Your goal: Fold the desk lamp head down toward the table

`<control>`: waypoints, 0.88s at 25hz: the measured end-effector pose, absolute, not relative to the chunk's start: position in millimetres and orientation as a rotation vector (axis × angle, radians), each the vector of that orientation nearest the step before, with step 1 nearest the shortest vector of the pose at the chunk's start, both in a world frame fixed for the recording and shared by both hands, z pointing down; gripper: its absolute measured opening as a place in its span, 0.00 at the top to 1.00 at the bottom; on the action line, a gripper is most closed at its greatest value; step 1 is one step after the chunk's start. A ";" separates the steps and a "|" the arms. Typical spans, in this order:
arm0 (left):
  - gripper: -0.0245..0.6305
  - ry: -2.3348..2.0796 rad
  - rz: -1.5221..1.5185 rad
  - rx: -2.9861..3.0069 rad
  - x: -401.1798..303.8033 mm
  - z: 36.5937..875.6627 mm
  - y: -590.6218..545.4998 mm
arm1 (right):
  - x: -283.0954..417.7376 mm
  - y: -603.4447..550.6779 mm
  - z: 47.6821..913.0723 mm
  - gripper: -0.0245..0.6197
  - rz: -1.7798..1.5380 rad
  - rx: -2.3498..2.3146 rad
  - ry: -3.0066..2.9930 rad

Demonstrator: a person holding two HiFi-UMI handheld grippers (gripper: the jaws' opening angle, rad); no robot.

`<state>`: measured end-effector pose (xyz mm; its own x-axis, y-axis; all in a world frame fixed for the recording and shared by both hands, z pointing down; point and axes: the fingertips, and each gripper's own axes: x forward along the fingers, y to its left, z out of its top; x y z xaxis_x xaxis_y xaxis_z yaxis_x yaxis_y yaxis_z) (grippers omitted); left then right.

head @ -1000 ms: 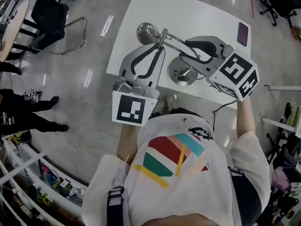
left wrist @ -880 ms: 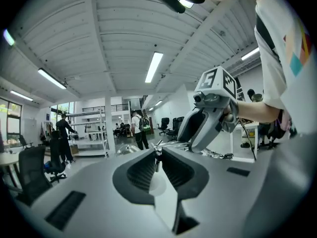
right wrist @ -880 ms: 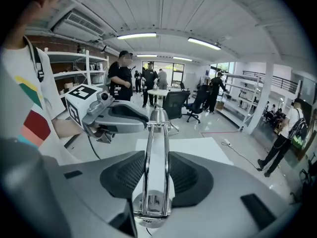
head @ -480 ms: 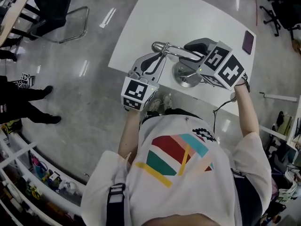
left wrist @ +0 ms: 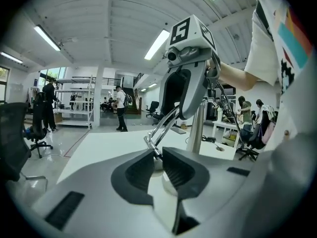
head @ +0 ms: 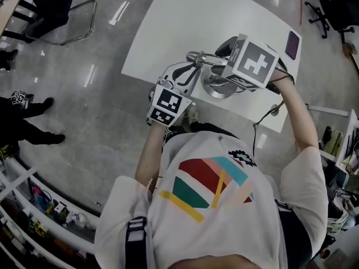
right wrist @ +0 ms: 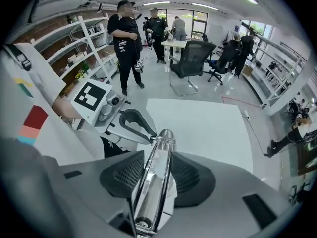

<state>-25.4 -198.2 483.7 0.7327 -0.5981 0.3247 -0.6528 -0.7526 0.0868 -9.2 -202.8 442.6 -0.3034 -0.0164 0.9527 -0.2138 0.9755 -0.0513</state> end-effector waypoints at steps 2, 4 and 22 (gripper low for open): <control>0.83 -0.985 0.411 2.734 -24.8 486.1 -199.0 | -8.8 -203.9 444.4 0.71 0.229 0.157 -1.876; 0.83 -0.987 0.417 2.720 -21.1 488.8 -200.5 | -6.6 -205.6 445.7 0.71 0.243 0.155 -1.880; 0.83 -0.938 0.440 2.625 -22.4 497.0 -201.2 | -10.7 -209.6 446.8 0.71 0.297 0.233 -2.039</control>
<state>-22.4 -201.2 497.0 0.7373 -0.5537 0.3870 -0.6516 -0.7341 0.1911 -10.7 -209.6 446.8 -0.4631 -0.0387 0.8854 -0.2895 0.9509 -0.1099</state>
